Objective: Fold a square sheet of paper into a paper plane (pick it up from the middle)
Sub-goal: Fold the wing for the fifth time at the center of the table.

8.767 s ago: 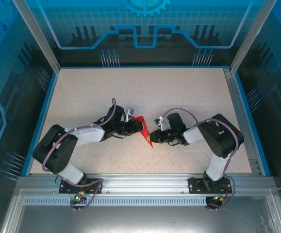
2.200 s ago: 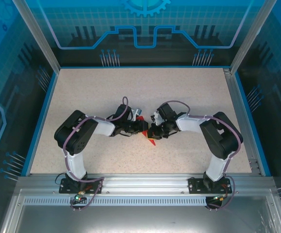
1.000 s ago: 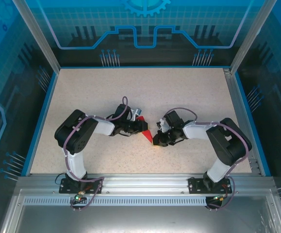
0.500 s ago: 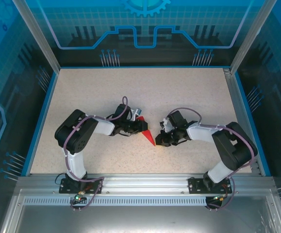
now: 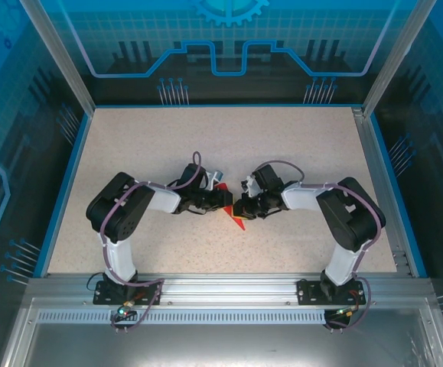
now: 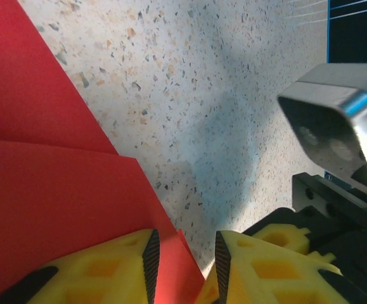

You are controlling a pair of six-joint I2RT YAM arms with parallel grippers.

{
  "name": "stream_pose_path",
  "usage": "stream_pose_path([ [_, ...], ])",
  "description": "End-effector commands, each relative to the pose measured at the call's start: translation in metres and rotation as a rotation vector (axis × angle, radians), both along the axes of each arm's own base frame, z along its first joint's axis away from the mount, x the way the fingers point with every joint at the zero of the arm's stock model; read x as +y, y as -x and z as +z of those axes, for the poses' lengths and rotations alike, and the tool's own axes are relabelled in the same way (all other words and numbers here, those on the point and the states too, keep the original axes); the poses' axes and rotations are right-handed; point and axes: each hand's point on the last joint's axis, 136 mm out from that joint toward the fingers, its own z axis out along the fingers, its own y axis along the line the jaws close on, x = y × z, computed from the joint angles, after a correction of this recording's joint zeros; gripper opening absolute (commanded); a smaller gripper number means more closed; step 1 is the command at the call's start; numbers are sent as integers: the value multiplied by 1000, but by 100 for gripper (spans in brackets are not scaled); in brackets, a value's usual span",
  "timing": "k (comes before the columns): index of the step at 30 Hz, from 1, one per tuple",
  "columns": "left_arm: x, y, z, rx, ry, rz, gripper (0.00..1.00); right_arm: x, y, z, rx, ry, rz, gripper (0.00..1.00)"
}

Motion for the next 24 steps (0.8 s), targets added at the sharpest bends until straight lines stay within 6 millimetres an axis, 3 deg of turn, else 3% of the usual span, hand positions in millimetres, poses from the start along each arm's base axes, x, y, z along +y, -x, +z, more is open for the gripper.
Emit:
stream_pose_path([
  [1, 17, 17, -33, 110, -87, 9, 33, -8, 4, -18, 24, 82, 6, 8],
  [5, 14, 17, -25, 93, -72, -6, 35, -24, 20, -43, 85, 158, 5, 6],
  [9, 9, 11, -4, 51, -45, -19, 38, -32, 33, -59, 137, 180, -7, 3],
  [16, 6, 6, 41, -38, -9, -29, 44, -32, 35, -60, 149, 191, -10, 1],
  [24, 5, 8, 49, -55, 17, -21, 46, -31, 34, -62, 154, 192, -8, 1],
])
